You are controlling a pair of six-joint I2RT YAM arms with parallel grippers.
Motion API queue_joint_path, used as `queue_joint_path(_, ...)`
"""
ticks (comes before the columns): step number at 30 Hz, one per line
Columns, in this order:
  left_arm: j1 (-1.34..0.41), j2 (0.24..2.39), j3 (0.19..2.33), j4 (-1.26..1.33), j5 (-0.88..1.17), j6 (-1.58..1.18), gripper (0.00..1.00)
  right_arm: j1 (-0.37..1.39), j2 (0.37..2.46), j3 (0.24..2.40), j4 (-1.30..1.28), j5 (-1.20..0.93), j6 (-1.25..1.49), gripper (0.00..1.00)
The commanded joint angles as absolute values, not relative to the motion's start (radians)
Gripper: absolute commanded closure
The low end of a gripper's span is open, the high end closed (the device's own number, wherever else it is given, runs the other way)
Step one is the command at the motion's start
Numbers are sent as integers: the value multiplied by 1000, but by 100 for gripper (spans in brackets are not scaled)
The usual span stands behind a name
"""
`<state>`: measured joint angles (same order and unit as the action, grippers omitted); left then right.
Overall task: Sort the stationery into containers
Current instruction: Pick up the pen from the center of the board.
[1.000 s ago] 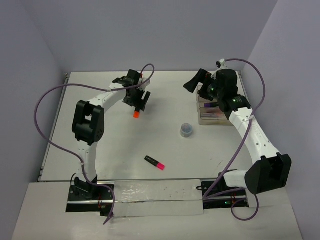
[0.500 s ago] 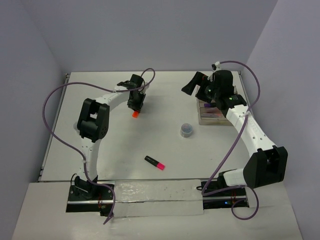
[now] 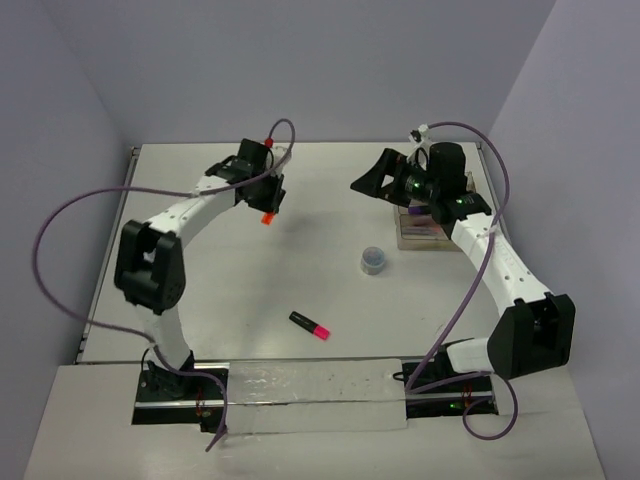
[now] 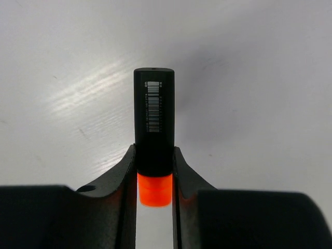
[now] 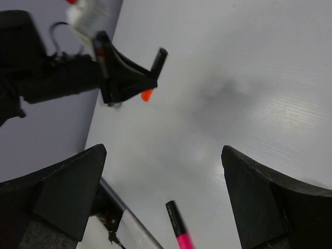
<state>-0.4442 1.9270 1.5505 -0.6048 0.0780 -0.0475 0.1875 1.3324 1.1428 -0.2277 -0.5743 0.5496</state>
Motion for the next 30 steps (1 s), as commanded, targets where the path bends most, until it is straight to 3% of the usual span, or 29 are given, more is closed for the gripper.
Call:
queue_joint_path(1,-449,1620,1488,-464,153,-11,100,263,1304,1160,-97,-703,584,0)
queue_joint_path(9,-455,1395,1418,-521,196,35,100,430,1376,1221,95,-716,766,1)
queue_joint_path(21,-456,1353,1450,-545,222,37,100,538,1541,1336,232,-568,922,18)
queue_joint_path(30,-456,1350,1433,-532,227,26,100,588,1696,1480,206,-486,951,20)
